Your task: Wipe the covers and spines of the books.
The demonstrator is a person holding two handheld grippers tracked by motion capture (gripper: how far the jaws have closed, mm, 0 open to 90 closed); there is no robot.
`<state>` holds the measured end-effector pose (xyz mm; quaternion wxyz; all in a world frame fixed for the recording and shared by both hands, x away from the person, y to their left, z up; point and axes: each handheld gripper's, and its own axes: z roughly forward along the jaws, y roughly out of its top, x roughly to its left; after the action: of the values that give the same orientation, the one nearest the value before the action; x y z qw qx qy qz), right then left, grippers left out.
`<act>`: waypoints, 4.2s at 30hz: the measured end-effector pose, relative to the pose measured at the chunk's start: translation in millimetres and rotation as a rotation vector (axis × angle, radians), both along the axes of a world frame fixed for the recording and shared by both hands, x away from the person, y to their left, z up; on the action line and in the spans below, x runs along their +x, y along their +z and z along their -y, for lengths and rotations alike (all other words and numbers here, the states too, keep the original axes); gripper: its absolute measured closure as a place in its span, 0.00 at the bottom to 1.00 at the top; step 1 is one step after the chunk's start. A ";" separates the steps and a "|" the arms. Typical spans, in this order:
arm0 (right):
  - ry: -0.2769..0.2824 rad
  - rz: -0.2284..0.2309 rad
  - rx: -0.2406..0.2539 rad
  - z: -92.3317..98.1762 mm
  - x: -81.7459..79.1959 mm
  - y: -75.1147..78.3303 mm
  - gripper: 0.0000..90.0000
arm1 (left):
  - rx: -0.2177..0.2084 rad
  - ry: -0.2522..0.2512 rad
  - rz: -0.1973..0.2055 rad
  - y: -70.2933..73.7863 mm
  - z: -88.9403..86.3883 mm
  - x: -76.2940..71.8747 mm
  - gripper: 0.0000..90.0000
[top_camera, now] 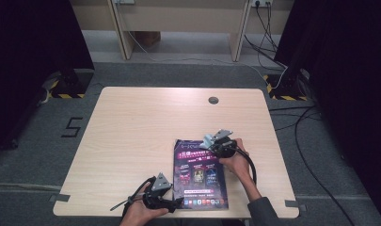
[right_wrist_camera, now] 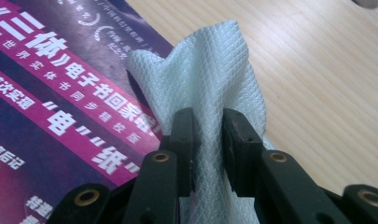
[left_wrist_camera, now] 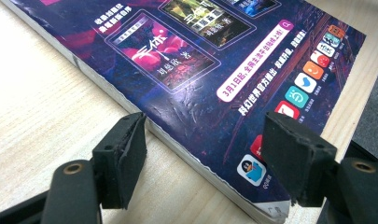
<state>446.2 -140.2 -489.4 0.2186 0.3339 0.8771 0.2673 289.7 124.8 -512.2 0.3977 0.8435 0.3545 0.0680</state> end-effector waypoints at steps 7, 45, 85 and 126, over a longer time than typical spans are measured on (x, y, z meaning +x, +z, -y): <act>0.024 0.011 -0.021 -10.3 -6.5 0.1 0.85 | 0.001 -0.003 0.001 0.0 0.0 0.2 0.34; -0.020 0.002 -0.005 13.8 -25.0 -0.1 0.83 | 0.005 0.011 0.015 -0.6 2.1 2.2 0.33; 0.010 0.004 0.019 -16.4 -24.1 -1.9 0.83 | -0.065 0.111 -0.001 14.0 -31.8 21.3 0.32; 0.100 -0.029 0.041 -32.6 -52.8 -1.3 0.82 | 0.040 0.247 0.011 9.3 -70.1 39.5 0.28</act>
<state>393.4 -107.7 -490.7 0.1853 0.2978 0.8901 0.2911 329.3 194.9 -502.9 0.3712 0.8009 0.4521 0.1279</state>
